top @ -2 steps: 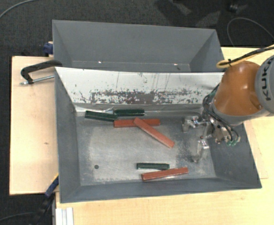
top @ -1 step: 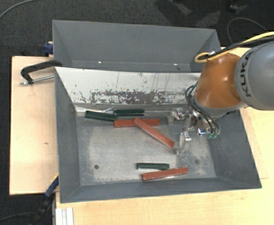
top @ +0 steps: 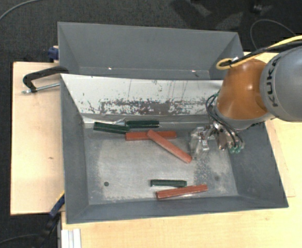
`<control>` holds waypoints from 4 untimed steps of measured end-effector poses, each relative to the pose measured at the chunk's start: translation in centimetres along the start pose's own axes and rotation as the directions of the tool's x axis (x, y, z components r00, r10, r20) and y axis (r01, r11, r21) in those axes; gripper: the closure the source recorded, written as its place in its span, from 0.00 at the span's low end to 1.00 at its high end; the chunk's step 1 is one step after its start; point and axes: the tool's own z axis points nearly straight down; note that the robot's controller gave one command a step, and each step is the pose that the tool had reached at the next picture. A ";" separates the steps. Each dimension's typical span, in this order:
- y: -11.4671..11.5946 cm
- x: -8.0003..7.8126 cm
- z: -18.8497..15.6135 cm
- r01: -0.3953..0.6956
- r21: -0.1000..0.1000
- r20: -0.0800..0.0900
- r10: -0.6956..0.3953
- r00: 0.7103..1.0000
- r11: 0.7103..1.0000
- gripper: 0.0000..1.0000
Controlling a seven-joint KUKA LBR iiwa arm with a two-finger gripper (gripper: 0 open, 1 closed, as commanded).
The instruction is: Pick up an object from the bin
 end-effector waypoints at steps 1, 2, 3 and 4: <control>0.0 0.0 0.0 0.000 0.000 0.000 0.000 1.000 1.000 0.00; 5.1 -1.2 0.0 0.050 -0.003 0.002 -0.050 0.999 0.999 0.00; 4.8 -1.1 0.0 0.045 -0.001 -0.001 -0.045 0.999 0.999 1.00; 2.1 -0.9 -13.4 -0.056 0.001 0.009 0.056 0.998 0.998 1.00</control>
Offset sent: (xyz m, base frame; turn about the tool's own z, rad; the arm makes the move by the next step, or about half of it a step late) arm 0.0000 0.0000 0.0000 0.0000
